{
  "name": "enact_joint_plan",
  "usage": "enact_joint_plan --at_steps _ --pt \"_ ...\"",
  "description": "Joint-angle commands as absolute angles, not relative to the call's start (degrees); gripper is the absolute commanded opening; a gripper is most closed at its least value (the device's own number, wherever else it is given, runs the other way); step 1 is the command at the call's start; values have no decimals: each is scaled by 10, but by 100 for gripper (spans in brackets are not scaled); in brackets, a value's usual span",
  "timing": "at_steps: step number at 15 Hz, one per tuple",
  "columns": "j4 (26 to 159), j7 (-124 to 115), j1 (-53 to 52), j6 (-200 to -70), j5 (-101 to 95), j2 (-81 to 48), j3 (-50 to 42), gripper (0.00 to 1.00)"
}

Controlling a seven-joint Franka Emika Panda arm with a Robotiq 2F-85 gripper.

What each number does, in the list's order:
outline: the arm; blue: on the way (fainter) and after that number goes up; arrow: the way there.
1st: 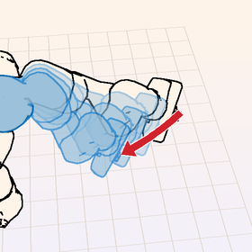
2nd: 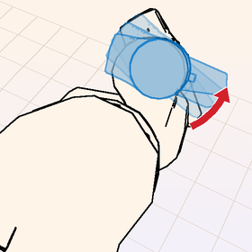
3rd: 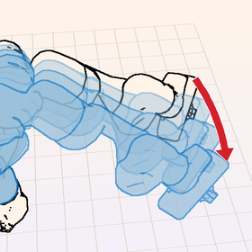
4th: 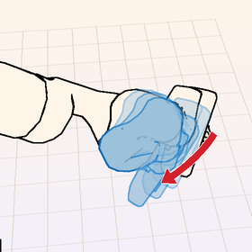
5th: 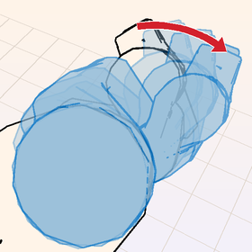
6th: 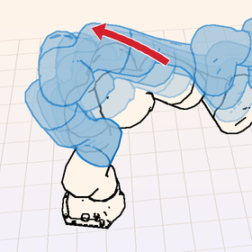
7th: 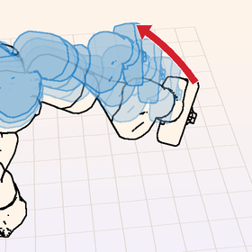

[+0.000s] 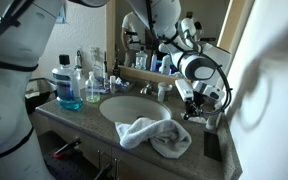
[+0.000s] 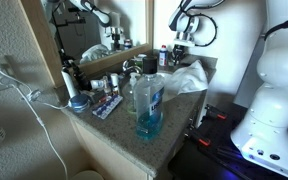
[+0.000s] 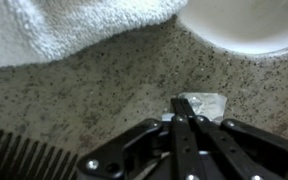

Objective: Move the white object near the white tube to the left

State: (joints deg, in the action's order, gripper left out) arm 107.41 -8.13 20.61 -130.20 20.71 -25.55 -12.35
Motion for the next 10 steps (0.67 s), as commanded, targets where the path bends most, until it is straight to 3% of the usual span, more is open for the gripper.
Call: enact_joint_plan --at_steps 1,10 --pt "1115 -71 206 -1302 234 -203 -115 2" --pt "1199 -65 182 -1258 264 -90 -108 2"
